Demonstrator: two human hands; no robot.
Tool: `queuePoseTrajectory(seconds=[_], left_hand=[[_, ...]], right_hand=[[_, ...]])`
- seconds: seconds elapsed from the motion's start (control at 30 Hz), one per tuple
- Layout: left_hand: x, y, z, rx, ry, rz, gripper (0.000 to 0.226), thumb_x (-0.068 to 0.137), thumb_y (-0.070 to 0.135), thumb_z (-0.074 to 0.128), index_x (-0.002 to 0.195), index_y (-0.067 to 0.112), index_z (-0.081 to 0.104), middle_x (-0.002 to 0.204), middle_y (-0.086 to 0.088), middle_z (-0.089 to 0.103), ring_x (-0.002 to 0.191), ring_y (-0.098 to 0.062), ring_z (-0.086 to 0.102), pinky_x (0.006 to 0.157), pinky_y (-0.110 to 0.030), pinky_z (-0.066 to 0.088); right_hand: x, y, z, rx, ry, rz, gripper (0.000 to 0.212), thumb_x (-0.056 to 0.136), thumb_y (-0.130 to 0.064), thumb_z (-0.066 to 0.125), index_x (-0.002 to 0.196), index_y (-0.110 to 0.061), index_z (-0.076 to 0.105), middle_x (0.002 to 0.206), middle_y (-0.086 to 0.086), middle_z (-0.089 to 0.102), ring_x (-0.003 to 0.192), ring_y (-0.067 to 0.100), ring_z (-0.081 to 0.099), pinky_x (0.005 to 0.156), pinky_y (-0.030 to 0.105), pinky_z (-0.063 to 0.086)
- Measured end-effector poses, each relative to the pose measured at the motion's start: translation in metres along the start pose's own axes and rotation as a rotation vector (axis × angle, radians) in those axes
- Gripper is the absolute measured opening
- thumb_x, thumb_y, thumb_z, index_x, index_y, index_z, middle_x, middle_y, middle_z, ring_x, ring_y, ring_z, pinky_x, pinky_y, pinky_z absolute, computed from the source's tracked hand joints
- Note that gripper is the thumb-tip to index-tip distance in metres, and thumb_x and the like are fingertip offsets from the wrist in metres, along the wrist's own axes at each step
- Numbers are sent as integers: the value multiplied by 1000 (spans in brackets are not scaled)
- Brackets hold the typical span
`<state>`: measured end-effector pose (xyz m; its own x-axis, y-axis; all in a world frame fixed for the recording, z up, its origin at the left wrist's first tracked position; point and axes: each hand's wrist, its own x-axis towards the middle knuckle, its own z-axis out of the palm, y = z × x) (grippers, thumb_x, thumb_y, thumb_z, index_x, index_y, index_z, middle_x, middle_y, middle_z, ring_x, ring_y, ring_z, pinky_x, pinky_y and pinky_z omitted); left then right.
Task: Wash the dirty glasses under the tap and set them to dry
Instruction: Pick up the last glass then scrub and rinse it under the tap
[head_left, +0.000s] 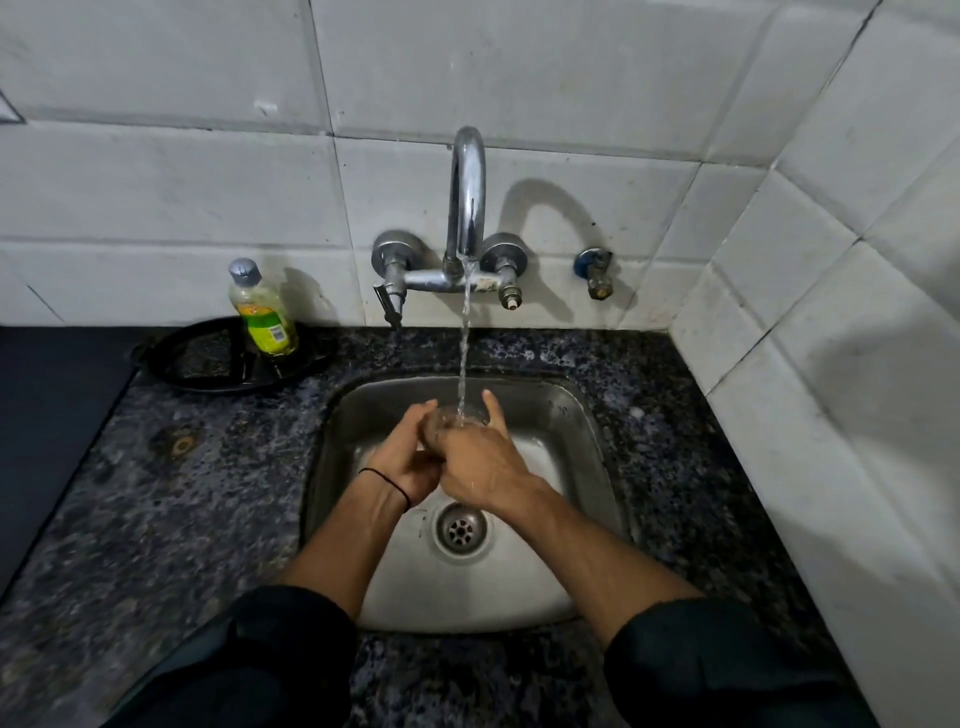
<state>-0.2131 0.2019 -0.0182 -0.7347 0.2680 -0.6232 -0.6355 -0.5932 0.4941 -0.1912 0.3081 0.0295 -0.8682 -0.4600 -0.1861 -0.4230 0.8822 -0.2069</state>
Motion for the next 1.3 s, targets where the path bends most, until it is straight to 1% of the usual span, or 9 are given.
queuePoseTrajectory(seconds=[0.13,0.3,0.4,0.5,0.6,0.77,0.9,1.1,1.3], left_hand=[[3,-3,-1,-122,-47,38,37,97,30,44,89,4,68,94,-14,70,87,-23,69,84,-34,50],[3,13,2,15,73,11,35,98,39,51,94,8,65,82,-11,72,85,-25,63,64,-35,60],[7,14,0,50,40,54,39,97,38,56,112,4,67,107,-17,72,98,-28,66,67,-35,62],[14,7,-2,-39,7,92,40,97,34,54,122,4,62,126,-21,64,113,-29,62,82,-37,59],[13,-1,-4,-90,-29,140,30,98,28,46,98,5,65,97,-15,70,89,-22,70,71,-33,58],[11,9,-8,26,-23,326,42,78,23,71,113,6,55,95,-19,60,78,-25,63,64,-36,56],[7,9,9,111,109,499,37,87,6,67,115,15,46,89,-7,67,74,-19,65,63,-32,53],[-12,10,41,722,1,746,39,76,6,82,109,13,62,96,-6,69,85,-8,66,76,-22,55],[-9,31,49,811,-49,684,35,83,34,78,89,2,66,78,-10,68,74,-17,65,73,-32,56]], right_hand=[[12,-8,-13,489,3,262,29,91,-13,53,114,-22,69,121,7,68,119,26,59,112,41,34],[3,6,-9,-151,60,-73,58,85,-4,54,140,-21,51,147,2,50,145,19,33,119,53,-18],[4,14,-6,-197,43,-128,70,85,-3,56,150,-25,41,152,-2,46,147,18,32,121,52,-18],[17,12,1,211,9,101,47,87,-9,56,132,-21,59,132,7,63,130,23,52,124,45,12],[26,7,3,802,40,339,18,86,-19,57,95,-19,73,97,6,74,93,25,68,90,43,55],[12,12,-3,1537,155,461,49,72,14,49,107,-7,76,98,13,77,87,21,70,69,26,48],[20,9,3,2043,205,722,29,85,-22,52,99,-7,73,77,6,71,76,22,65,70,31,43],[28,0,10,2298,259,1050,27,90,-37,59,98,-13,70,78,11,75,75,24,71,65,28,60],[18,-8,3,1922,212,1077,38,100,-38,31,76,-17,51,55,-1,43,42,9,35,37,16,26]])
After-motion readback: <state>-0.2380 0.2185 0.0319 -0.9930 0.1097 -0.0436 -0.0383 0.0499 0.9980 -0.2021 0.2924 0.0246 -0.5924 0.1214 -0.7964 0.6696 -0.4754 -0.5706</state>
